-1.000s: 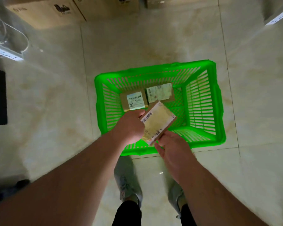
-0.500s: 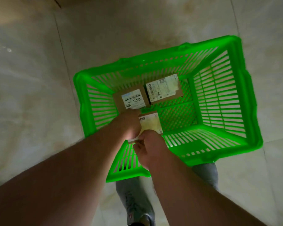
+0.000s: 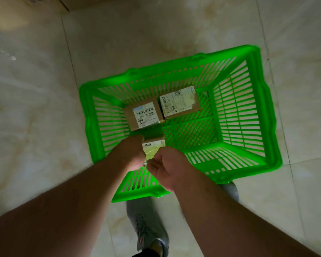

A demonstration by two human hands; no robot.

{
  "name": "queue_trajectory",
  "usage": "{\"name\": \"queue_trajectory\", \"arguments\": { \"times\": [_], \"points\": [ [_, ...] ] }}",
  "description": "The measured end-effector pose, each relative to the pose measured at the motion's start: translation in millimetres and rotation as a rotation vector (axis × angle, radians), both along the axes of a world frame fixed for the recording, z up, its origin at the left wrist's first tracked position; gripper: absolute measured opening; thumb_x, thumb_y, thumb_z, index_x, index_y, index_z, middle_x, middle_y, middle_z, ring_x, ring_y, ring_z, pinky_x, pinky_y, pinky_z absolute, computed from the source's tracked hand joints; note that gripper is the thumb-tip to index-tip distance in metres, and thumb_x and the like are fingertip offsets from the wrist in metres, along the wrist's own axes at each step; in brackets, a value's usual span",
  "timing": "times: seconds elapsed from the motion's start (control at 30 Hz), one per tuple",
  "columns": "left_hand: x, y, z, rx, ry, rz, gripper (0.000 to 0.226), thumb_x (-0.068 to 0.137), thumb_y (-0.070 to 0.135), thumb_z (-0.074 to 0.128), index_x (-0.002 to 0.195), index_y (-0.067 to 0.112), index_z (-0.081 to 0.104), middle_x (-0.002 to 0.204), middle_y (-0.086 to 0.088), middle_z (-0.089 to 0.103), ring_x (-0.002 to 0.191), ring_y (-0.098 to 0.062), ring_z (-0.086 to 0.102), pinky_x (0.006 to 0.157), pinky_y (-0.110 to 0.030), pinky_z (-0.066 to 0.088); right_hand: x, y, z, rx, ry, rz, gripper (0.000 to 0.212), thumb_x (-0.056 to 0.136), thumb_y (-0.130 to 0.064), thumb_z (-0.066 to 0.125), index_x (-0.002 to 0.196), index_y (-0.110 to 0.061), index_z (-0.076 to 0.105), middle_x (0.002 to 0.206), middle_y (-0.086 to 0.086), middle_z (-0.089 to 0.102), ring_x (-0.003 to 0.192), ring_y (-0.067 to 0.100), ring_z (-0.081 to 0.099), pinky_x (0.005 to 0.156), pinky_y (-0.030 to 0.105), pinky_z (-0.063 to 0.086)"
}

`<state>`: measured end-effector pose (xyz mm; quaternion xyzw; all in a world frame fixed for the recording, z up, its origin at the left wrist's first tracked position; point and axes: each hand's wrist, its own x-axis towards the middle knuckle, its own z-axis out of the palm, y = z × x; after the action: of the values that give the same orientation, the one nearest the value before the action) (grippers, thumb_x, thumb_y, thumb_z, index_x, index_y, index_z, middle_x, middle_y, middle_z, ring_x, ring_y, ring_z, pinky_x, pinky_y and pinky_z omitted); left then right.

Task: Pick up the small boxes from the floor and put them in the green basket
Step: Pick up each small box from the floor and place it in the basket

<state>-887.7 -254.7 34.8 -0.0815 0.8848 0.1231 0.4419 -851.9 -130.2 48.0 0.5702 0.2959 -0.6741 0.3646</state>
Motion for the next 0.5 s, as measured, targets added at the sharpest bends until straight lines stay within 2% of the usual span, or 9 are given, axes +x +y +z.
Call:
{"name": "queue_trajectory", "arguments": {
  "times": [0.03,0.17,0.23,0.3,0.37,0.4,0.43,0.47,0.5],
  "points": [
    [5.5,1.7,9.8,0.036,0.038,0.032,0.059,0.087,-0.004,0.053,0.141,0.019,0.054,0.137,-0.012,0.063,0.114,-0.025,0.066,0.082,-0.027,0.055,2.2,11.1,14.3,0.011,0.019,-0.011,0.014,0.083,0.011,0.043,0.078,0.000,0.052,0.059,0.010,0.053,0.065,0.022,0.049,0.072,0.034,0.050],
    [18.9,16.6,52.7,0.069,0.046,0.142,0.059,0.090,0.005,0.047,0.145,0.024,0.051,0.141,-0.013,0.061,0.112,-0.028,0.069,0.072,-0.023,0.051,18.9,69.9,74.1,0.101,0.133,0.074,0.013,0.086,0.004,0.053,0.076,-0.001,0.058,0.093,0.020,0.061,0.094,0.030,0.064,0.085,0.037,0.056],
    [33.2,26.2,71.0,0.058,0.065,0.179,0.054,0.096,0.013,0.048,0.150,0.020,0.046,0.151,-0.012,0.053,0.130,-0.028,0.058,0.097,-0.026,0.049,27.8,102.4,97.6,0.183,0.178,0.171,0.013,0.088,-0.006,0.057,0.093,-0.001,0.068,0.113,0.028,0.065,0.114,0.041,0.064,0.099,0.051,0.054],
    [48.1,54.3,105.3,0.111,0.037,0.217,0.052,0.100,0.020,0.050,0.151,0.014,0.045,0.155,-0.012,0.048,0.139,-0.026,0.050,0.115,-0.034,0.039,41.5,143.8,125.2,0.203,0.129,0.212,0.035,0.088,-0.012,0.055,0.113,0.012,0.061,0.129,0.037,0.057,0.126,0.051,0.053,0.106,0.062,0.044],
    [63.9,86.9,133.8,0.161,0.046,0.233,0.049,0.100,0.021,0.054,0.148,0.012,0.049,0.151,-0.011,0.052,0.138,-0.025,0.050,0.116,-0.036,0.037,58.1,174.6,154.7,0.275,0.149,0.256,0.039,0.091,-0.011,0.055,0.119,0.016,0.055,0.122,0.041,0.058,0.117,0.054,0.057,0.106,0.061,0.043],
    [69.4,104.3,146.7,0.184,0.052,0.218,0.048,0.099,0.021,0.055,0.146,0.011,0.051,0.149,-0.012,0.055,0.136,-0.026,0.052,0.115,-0.036,0.038,65.6,189.6,163.2,0.327,0.168,0.256,0.035,0.092,-0.011,0.056,0.115,0.015,0.055,0.109,0.039,0.060,0.102,0.049,0.063,0.103,0.074,0.028],
    [75.9,122.6,159.8,0.217,0.070,0.191,0.048,0.099,0.020,0.056,0.145,0.010,0.052,0.147,-0.013,0.057,0.134,-0.026,0.053,0.113,-0.034,0.038,73.0,202.3,172.3,0.347,0.169,0.244,0.026,0.094,-0.012,0.056,0.108,0.010,0.059,0.099,0.031,0.058,0.088,0.038,0.063,0.078,0.038,0.030],
    [82.1,138.6,170.9,0.242,0.081,0.131,0.047,0.098,0.019,0.057,0.144,0.009,0.053,0.145,-0.014,0.057,0.133,-0.026,0.054,0.110,-0.032,0.038,81.1,215.2,178.4,0.366,0.186,0.249,0.013,0.096,-0.012,0.056,0.098,-0.001,0.062,0.098,0.022,0.054,0.084,0.028,0.057,0.086,0.044,0.047],
    [88.9,151.8,182.4,0.259,0.087,0.080,0.045,0.098,0.016,0.057,0.142,0.009,0.055,0.144,-0.014,0.058,0.131,-0.027,0.056,0.106,-0.030,0.040,90.0,225.9,184.2,0.373,0.189,0.232,0.010,0.097,-0.012,0.056,0.092,-0.005,0.061,0.098,0.017,0.050,0.083,0.024,0.052,0.081,0.042,0.046]
  ]
}}
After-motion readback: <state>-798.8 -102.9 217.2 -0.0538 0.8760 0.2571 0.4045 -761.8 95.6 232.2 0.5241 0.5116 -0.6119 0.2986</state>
